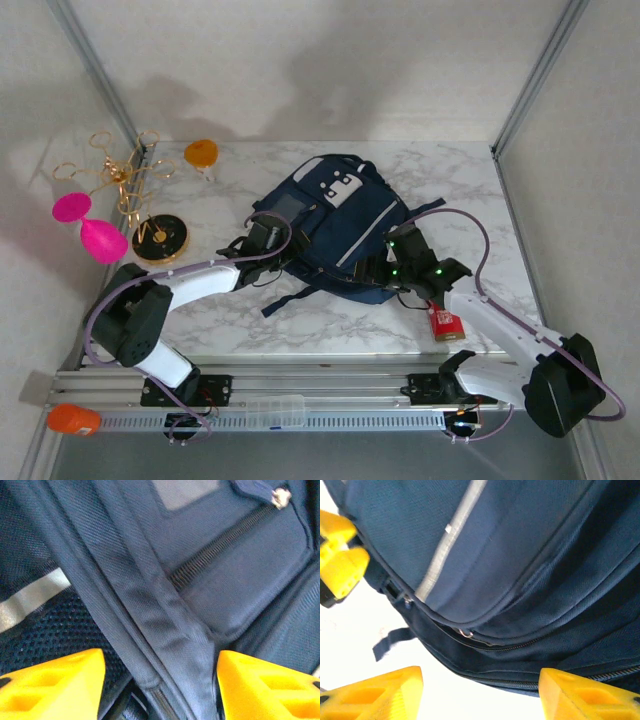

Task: Pack the student bag
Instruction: Zip the student bag at the center of the table.

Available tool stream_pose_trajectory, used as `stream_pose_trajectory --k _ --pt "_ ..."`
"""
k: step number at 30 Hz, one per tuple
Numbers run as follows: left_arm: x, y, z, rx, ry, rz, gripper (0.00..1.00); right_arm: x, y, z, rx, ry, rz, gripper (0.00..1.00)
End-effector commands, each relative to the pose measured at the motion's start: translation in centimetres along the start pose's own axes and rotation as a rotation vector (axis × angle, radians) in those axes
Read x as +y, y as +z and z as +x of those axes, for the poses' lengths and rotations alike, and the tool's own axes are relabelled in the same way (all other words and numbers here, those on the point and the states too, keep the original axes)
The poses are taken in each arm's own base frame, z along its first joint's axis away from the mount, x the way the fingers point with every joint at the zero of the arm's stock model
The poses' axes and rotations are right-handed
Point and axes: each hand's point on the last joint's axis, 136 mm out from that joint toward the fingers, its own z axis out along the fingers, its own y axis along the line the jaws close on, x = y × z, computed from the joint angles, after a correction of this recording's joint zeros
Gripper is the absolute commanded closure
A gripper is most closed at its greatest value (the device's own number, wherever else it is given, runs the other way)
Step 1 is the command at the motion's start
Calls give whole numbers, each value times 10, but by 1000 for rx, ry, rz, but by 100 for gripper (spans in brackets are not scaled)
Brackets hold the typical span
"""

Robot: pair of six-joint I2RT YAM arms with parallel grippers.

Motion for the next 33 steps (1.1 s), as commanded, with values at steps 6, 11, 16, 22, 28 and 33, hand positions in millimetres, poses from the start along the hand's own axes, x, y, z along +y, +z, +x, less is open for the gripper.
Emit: stream_pose_trajectory --k 6,11,16,22,28,33 --pt "-3 29 10 24 -175 46 53 5 12 -11 -46 3 4 36" --pt "-1 40 21 29 -232 36 55 2 16 -14 -54 -12 23 34" --pt "-12 50 17 16 -281 59 82 -1 14 -18 -51 -26 65 31" --pt "-46 32 11 5 -318 146 100 7 10 -18 -40 -24 123 32" --pt "-59 6 11 -20 -314 162 100 45 20 -5 -26 -39 177 35" --pt "-71 -3 20 -12 -324 204 100 65 43 -6 -58 6 267 44"
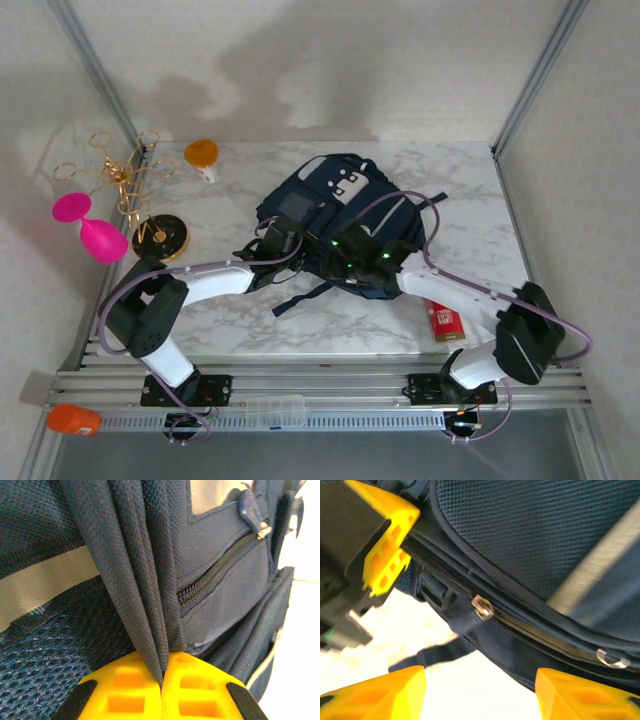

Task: Pack the student bag
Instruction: Zip the student bag at the center of the table.

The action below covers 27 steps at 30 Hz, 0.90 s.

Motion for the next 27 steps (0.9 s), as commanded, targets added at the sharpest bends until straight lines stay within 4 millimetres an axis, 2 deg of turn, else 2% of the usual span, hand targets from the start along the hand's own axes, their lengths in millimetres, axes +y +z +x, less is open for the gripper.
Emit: stream_pose_trajectory --k 1,3,6,10,15,19,21,24,27 --pt "-25 -11 11 19 -19 79 100 -1 9 -6 -66 85 110 47" --pt "-26 -13 12 19 -31 98 100 6 15 -7 -96 130 95 50" --pt "-29 -14 14 21 -39 117 100 1 22 -13 -160 212 122 52" --pt "-27 -14 14 19 -33 105 100 -25 26 -18 -238 254 243 54" --pt "-25 -16 12 8 -26 108 100 -46 31 -12 -252 257 301 60" --pt "-22 -18 6 -8 -18 98 100 -59 15 -8 -257 219 311 63" --pt "-21 -19 6 -13 -18 97 100 -51 9 -6 -237 163 240 63" --pt "-21 -19 6 -14 -16 95 100 -25 15 6 -145 92 97 62" --pt "-18 -18 6 -15 -22 93 100 -19 24 22 -59 94 65 60"
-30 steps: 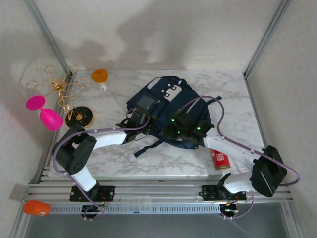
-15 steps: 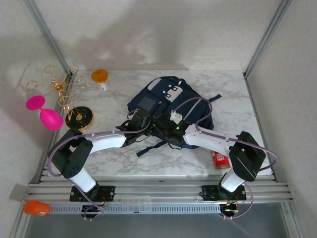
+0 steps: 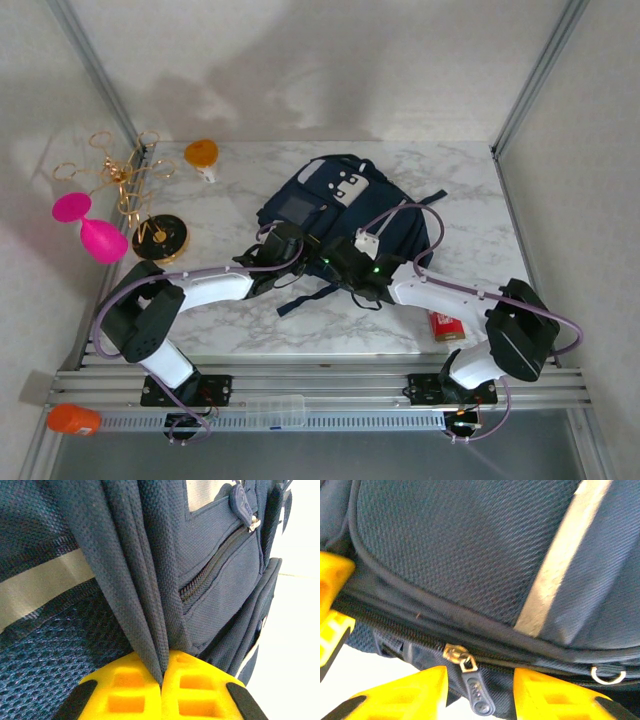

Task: Pack the student bag
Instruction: Zip the student bag at the center of the table.

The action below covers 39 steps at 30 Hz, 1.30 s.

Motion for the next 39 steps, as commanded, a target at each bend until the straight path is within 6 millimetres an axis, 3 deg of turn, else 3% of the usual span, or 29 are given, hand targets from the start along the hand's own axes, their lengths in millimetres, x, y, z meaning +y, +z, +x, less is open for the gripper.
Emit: stream_pose_trajectory --k 1,5,13,17,21,31,39 --pt "-19 -11 -3 -15 0 72 100 4 8 22 102 -51 -44 60" --pt "-20 -10 -3 -19 8 66 100 7 14 20 90 -74 -59 61" --pt "-25 -11 -4 -25 19 73 100 -9 29 4 38 -115 1 63" --pt "-24 -11 -5 -28 16 70 100 5 37 3 41 -135 -107 67" --pt "-25 -11 -5 -31 20 72 100 4 36 -10 -26 -140 -102 77" --pt "-17 -12 -12 -56 31 35 100 16 16 -9 -40 -204 -233 92" --pt "-13 -15 -40 -104 42 11 100 -32 11 9 36 -206 -64 97"
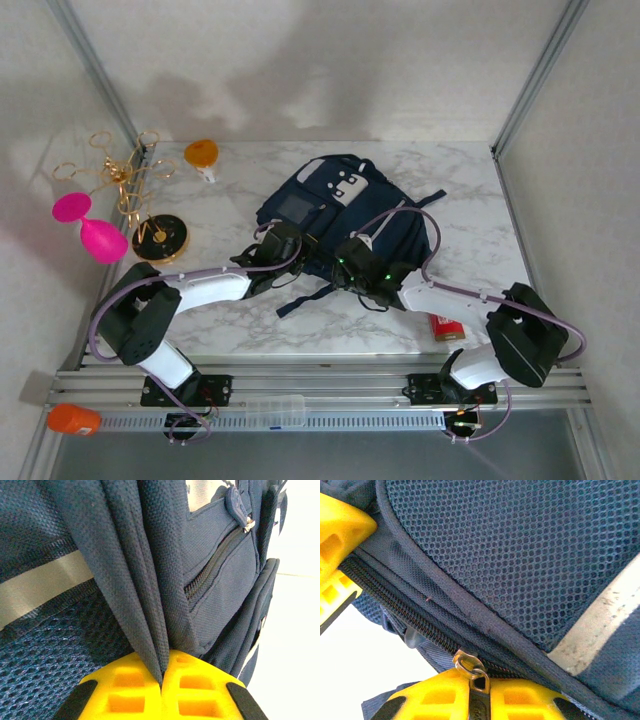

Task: Pack the student bag
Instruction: Zip the student bag at the center of the table.

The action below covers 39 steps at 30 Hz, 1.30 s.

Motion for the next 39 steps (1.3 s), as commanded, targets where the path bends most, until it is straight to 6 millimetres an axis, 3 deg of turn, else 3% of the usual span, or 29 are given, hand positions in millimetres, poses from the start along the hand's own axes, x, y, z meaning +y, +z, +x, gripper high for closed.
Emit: stream_pose_trajectory --k 1,8,15,17,21,25,27,31,34,39 --pt "-12 -12 -37 -99 16 10 100 -39 -11 14 39 -7 134 97" --pt "-9 -18 -75 -146 54 -17 100 -86 -32 23 56 -7 317 96" --pt "-16 -11 -120 -162 133 -56 100 -118 -61 22 28 -34 454 98" --pt "-22 -6 -130 -149 158 -66 100 -109 -65 16 17 -8 422 98" --pt "-44 8 -132 -103 227 -45 100 -56 -54 3 4 -37 210 100" --pt "-68 5 -109 -6 352 68 67 0 -50 -9 -12 -101 26 100" --pt "-58 -8 -100 -19 379 42 56 7 -49 -12 -19 -97 -4 100" --pt "-23 -36 -75 12 267 26 50 9 -41 -11 -22 -101 -12 99" --pt "-23 -51 -32 50 172 108 45 8 -35 -7 -13 -111 -13 99" --pt "-33 -52 27 107 42 191 45 6 -31 -4 -16 -114 -15 99"
